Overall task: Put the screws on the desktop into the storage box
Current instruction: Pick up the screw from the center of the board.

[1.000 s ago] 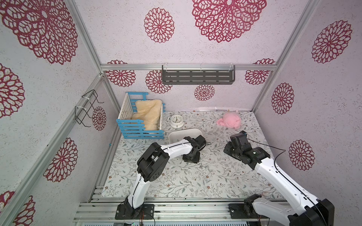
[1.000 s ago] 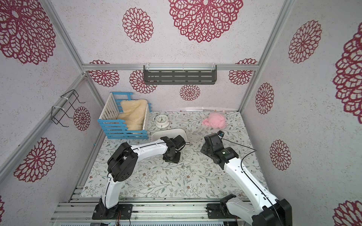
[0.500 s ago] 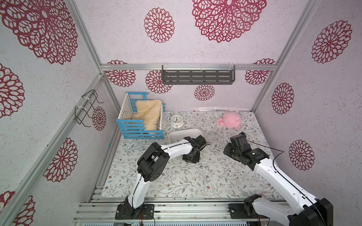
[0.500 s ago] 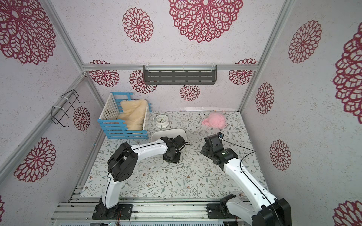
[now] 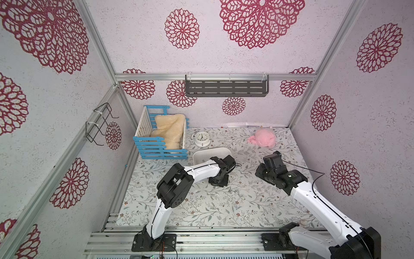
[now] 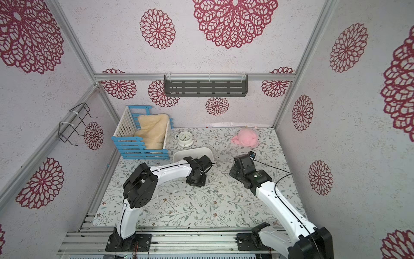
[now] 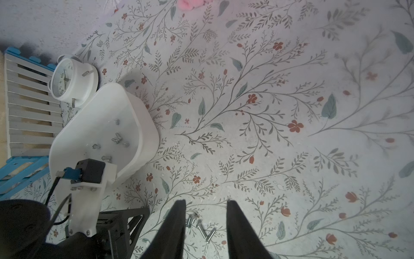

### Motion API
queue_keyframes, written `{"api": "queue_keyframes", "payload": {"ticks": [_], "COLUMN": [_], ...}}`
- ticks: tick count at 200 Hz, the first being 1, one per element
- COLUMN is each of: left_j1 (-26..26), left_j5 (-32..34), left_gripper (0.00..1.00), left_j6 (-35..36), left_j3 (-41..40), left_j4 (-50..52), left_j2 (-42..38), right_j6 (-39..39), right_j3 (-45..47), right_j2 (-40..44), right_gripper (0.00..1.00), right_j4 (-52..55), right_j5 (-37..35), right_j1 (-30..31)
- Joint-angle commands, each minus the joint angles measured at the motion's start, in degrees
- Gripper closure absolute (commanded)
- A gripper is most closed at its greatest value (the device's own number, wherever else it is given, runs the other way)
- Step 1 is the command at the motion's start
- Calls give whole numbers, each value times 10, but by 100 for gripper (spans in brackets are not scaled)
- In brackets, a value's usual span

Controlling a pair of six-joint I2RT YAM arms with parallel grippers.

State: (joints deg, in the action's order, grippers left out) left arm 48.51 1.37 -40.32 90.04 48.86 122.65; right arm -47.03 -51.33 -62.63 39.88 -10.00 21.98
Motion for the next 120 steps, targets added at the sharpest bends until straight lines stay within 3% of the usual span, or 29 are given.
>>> {"api": "queue_keyframes", "payload": {"ticks": [1, 120], "left_j1": [6, 20], "left_j5": [-5, 1], "left_gripper": [80, 83], "left_j6": [5, -2], "left_j3": [-11, -35], "left_j4": [-2, -1], "left_j2": [-1, -43], "right_j6": [3, -4], "right_j3": [-1, -3], "right_j2": [4, -3], "right_gripper": [65, 65], "right_j4": [-18, -33], "right_j5": [5, 22], "right_j1": [-4, -5]}}
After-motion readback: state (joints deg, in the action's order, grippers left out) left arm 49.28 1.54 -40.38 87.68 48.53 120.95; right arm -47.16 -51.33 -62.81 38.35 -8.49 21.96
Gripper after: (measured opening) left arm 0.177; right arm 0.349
